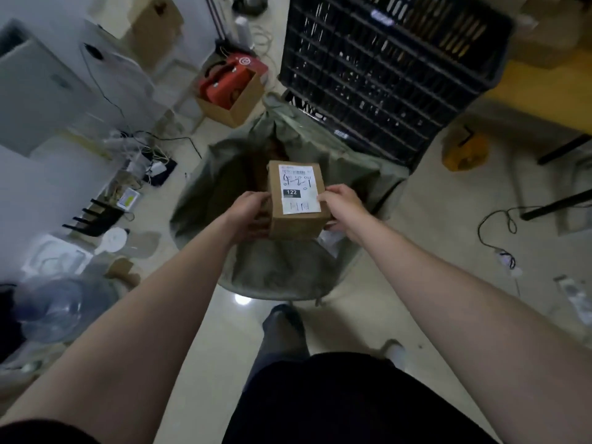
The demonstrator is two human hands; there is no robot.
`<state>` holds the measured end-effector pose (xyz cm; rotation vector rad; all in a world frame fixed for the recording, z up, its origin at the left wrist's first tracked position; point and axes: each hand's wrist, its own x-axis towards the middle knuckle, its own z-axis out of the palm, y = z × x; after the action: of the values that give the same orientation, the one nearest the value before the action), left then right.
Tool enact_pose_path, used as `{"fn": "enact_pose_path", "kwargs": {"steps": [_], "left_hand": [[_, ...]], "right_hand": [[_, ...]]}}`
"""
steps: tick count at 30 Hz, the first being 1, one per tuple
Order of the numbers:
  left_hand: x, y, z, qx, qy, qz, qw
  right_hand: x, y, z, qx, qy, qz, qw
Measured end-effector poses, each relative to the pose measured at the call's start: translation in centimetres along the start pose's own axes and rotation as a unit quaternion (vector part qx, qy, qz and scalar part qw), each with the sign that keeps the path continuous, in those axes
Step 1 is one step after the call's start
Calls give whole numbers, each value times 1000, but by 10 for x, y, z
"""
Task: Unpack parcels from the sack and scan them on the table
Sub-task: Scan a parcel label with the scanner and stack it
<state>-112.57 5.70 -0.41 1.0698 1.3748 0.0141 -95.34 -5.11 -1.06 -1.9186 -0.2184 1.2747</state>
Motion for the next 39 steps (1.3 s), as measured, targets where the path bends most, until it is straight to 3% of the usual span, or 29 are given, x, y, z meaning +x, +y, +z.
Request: {"fn": "enact_pose_path", "kwargs": {"steps": [8, 14, 23, 27, 30, 33, 36, 39], "left_hand": [[137, -19, -21, 52, -95, -121, 987], [220, -26, 12, 62, -139, -148, 977], [329, -41, 59, 51, -155, -112, 980], [359, -56, 72, 8, -155, -82, 985], [371, -64, 78, -21, -113, -59, 992], [377, -70, 84, 20, -89, -25, 995], [385, -74, 91, 20, -115, -31, 993], [398, -76, 103, -7, -138, 14, 990]], "right_hand": [[77, 48, 76, 121, 44, 187, 974], [147, 74, 79, 245, 132, 265, 923], [250, 125, 94, 362, 246, 224, 871], [267, 143, 101, 470, 292, 218, 804], [274, 150, 108, 440, 298, 213, 820], [278, 151, 114, 469, 301, 235, 796], [283, 157, 116, 498, 309, 208, 783], [291, 160, 117, 530, 340, 168, 759]]}}
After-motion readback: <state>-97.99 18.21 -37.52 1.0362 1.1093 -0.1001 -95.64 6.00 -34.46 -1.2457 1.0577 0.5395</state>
